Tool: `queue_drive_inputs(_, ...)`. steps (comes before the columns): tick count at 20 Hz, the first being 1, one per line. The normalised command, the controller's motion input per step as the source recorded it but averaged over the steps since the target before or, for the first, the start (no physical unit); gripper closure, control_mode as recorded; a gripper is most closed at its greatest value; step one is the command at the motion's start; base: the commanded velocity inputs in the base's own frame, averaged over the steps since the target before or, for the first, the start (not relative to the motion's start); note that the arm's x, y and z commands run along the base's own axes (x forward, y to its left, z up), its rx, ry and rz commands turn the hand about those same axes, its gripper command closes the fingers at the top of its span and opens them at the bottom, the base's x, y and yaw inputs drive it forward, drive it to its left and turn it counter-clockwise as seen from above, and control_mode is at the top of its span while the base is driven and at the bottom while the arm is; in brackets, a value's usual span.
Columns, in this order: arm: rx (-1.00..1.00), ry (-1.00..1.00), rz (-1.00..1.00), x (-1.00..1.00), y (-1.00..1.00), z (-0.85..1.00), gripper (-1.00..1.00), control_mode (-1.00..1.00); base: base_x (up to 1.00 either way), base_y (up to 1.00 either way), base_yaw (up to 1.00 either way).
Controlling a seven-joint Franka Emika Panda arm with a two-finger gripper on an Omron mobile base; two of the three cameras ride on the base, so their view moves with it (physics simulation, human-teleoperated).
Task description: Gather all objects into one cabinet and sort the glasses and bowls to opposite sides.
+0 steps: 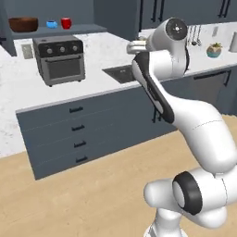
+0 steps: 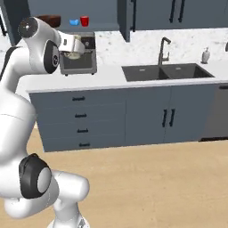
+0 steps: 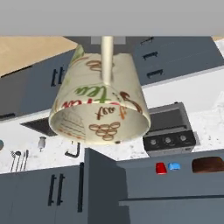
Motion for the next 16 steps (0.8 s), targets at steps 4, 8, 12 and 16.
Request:
queue_drive_inputs(4, 0.0, 0.0, 0.0, 0.0, 0.0, 0.0, 1.0, 1.0, 0.28, 0.16, 0.47)
queue_drive_inputs(8, 0.0, 0.0, 0.0, 0.0, 0.0, 0.0, 1.0, 1.0, 0.94, -0.07, 0.38)
queue_drive_inputs(12, 0.0, 0.0, 0.0, 0.0, 0.0, 0.0, 1.0, 1.0, 1.0, -0.13, 0.33)
queue_drive_inputs(16, 0.0, 0.0, 0.0, 0.0, 0.0, 0.0, 1.0, 1.0, 1.0, -0.2, 0.29)
